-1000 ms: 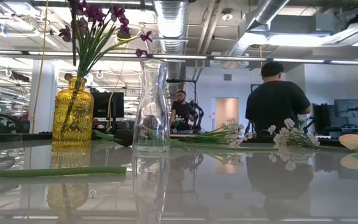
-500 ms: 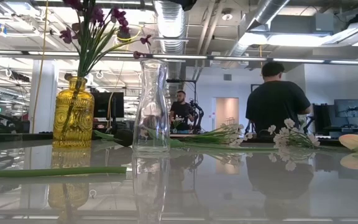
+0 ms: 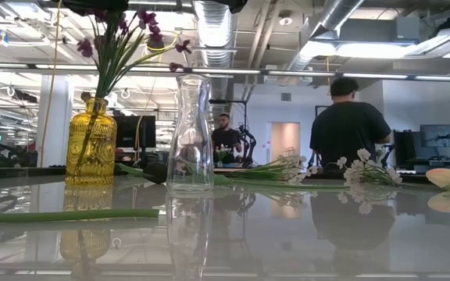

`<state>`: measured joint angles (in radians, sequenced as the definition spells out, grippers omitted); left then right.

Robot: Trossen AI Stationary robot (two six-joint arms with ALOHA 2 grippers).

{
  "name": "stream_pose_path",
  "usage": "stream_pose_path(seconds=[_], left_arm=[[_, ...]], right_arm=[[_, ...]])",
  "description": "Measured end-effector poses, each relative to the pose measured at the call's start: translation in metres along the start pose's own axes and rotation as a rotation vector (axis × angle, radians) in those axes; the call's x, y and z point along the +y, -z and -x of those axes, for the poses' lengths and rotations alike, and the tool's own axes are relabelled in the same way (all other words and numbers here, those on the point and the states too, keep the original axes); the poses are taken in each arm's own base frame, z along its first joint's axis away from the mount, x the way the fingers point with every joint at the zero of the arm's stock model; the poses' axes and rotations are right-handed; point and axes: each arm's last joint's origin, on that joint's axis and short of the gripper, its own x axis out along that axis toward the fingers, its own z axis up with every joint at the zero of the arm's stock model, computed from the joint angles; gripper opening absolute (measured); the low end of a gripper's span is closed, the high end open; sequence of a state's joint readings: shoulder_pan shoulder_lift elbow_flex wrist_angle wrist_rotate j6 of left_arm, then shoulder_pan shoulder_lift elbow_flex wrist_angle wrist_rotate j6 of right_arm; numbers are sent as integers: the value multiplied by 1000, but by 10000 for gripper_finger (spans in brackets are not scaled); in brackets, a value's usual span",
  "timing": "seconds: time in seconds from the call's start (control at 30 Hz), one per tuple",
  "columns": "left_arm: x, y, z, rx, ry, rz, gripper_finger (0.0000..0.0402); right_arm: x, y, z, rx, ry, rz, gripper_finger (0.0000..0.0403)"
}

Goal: Sort flowers into vase by color
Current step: Put the purple flower into the yellow vase

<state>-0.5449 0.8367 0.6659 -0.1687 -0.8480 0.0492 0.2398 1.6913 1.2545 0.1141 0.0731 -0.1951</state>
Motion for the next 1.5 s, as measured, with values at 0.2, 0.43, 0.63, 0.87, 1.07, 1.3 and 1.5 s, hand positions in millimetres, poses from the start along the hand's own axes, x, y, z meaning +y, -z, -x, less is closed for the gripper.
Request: stream_pose_path(seconds=[0.2, 0.43, 0.63, 0.87, 1.07, 1.3, 1.5], left_arm=[[1, 0, 0, -1, -32, 57, 2], [3, 1, 0, 4, -110, 110, 2], [6, 0, 2, -5, -143, 146, 2], [15, -4, 9, -40, -151, 175, 2], [14, -2, 9, -27, -152, 211, 2], [14, 4, 8, 2, -182, 298, 2], [15, 10, 9, 34, -214, 305, 2]], right_arm=[[0, 0, 0, 5, 0, 0, 218], [0, 1, 0, 8, -1, 0, 218], [0, 2, 0, 23, -4, -2, 218], [0, 3, 0, 27, -3, -2, 218], [-5, 3, 0, 29, 8, -5, 218], [-5, 3, 0, 29, 8, 9, 218], [-5, 3, 0, 29, 8, 10, 218]])
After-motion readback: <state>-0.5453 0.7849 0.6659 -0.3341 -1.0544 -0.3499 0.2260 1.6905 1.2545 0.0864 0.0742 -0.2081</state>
